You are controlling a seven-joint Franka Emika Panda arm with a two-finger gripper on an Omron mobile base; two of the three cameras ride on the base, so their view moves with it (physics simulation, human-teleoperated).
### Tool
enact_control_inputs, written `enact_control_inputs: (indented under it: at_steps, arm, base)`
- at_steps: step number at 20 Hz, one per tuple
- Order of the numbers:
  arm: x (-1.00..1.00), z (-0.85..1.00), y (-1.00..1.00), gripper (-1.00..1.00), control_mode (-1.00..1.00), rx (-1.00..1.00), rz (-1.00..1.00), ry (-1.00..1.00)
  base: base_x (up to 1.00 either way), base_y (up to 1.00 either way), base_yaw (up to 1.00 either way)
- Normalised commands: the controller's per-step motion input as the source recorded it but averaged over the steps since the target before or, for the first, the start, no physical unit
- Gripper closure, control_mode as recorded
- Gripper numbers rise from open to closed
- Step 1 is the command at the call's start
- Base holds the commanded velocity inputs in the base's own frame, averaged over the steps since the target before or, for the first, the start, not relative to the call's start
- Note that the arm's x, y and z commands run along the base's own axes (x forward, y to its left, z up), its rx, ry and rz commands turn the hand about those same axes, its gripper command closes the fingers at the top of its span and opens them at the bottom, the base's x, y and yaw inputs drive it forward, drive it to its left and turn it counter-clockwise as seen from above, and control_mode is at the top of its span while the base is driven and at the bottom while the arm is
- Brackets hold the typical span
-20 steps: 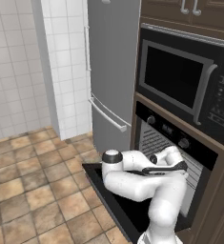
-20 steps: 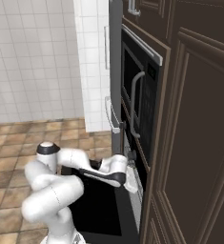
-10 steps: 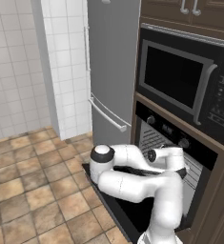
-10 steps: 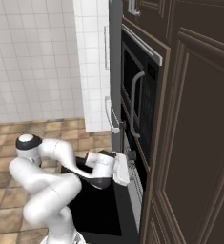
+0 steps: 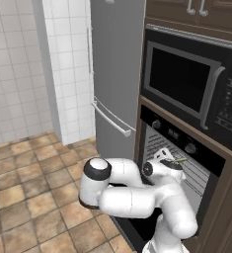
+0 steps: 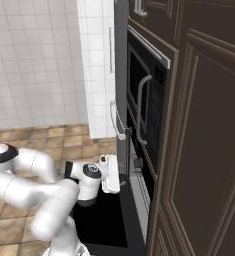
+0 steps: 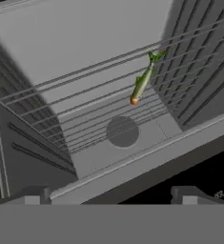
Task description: Place the fish on the rack of the oven, and slide the rack back inside. Close the oven door.
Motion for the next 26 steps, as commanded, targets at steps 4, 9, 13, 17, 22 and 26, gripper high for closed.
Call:
enact_control_inputs:
  at_steps: [4,9,13,17,22,26]
  arm:
    - [0.0,0.94,0.51,-1.0,-1.0,0.11,-0.04,-0.23]
    - [-0.1,0.92,0.3,-1.0,-1.0,0.05,-0.03,-0.13]
    - [-0.31,0.86,0.14,-1.0,-1.0,0.01,-0.12,-0.25]
    - [-0.06,0.65,0.24,-1.0,-1.0,0.03,-0.21,-0.48]
    - [-0.03,0.4,0.19,-1.0,-1.0,0.1,-0.26,-0.6]
    - [-0.1,0.13,0.2,-1.0,-1.0,0.13,-0.31,-0.65]
  base:
    - [0.0,0.0,0.0]
    - [0.0,0.0,0.0]
    - [0.0,0.0,0.0]
    - [0.0,0.0,0.0]
    - [0.0,0.0,0.0]
    - [0.0,0.0,0.0]
